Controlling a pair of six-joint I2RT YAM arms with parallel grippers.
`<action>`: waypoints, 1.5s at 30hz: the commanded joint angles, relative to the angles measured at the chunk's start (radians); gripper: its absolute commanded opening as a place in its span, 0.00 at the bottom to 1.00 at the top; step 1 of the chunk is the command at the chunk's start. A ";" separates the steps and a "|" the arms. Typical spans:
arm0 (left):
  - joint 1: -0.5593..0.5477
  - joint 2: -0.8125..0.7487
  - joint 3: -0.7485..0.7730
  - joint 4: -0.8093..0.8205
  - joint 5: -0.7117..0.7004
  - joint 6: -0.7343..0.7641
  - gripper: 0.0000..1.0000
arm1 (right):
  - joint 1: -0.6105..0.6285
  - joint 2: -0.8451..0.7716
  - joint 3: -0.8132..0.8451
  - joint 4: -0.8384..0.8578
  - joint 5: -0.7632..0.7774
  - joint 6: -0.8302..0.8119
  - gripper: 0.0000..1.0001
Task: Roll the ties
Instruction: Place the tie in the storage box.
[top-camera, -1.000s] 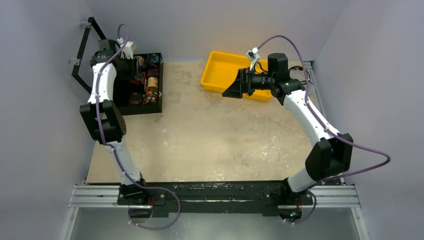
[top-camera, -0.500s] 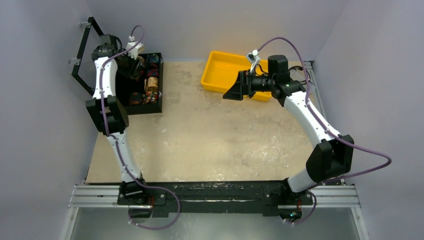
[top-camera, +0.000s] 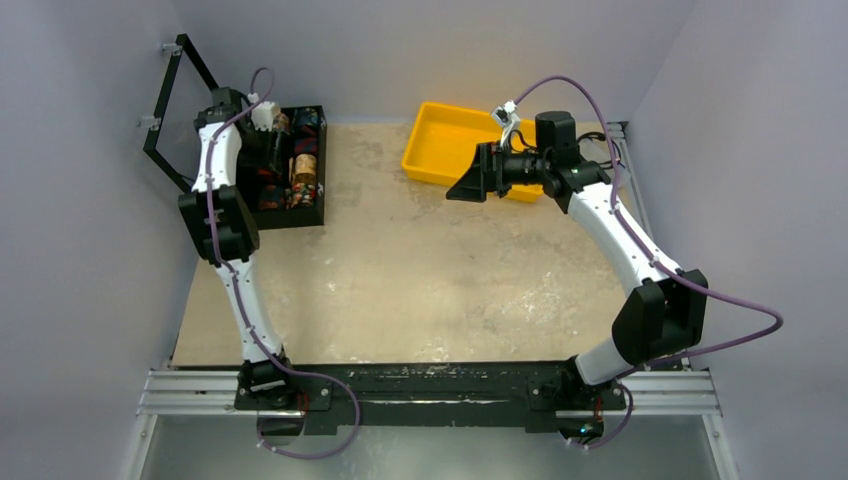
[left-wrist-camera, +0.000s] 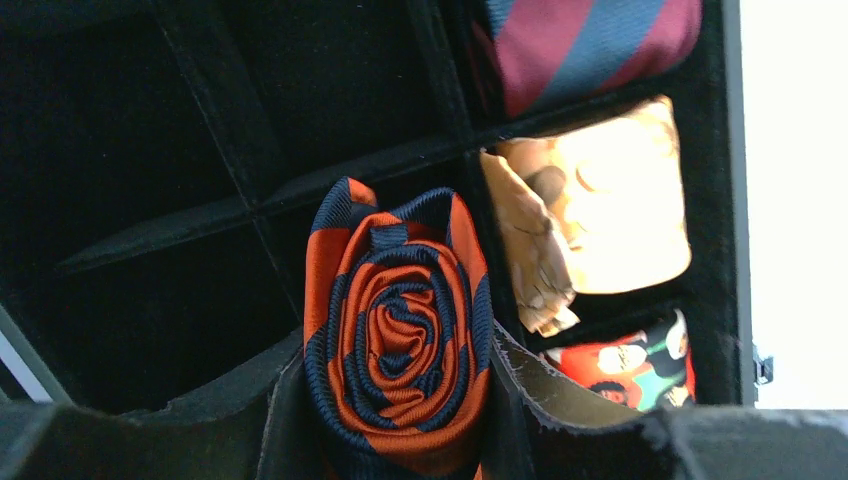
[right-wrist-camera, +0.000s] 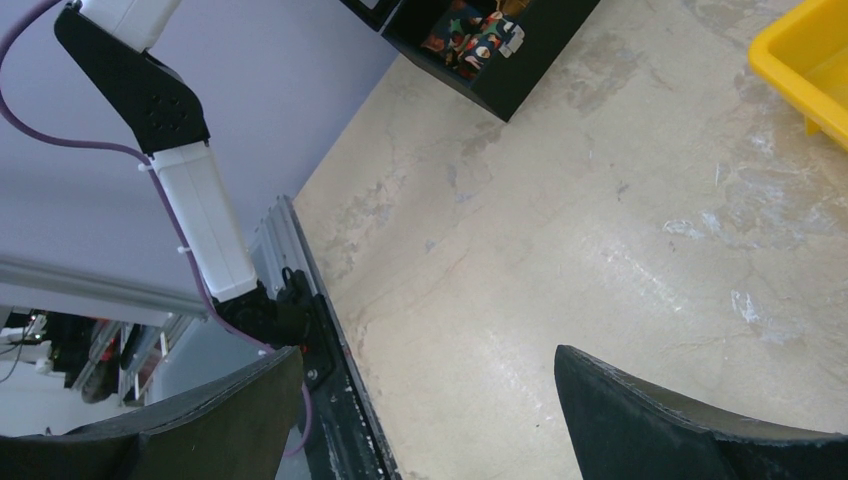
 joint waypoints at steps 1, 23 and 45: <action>0.011 0.039 0.026 0.059 -0.045 -0.070 0.00 | -0.004 -0.028 -0.002 0.006 -0.003 -0.015 0.98; 0.008 0.178 0.121 0.021 -0.064 -0.060 0.19 | -0.004 -0.020 -0.007 -0.051 0.023 -0.044 0.98; 0.007 0.058 0.097 0.063 -0.066 -0.049 0.64 | -0.005 -0.036 -0.024 -0.059 0.022 -0.044 0.98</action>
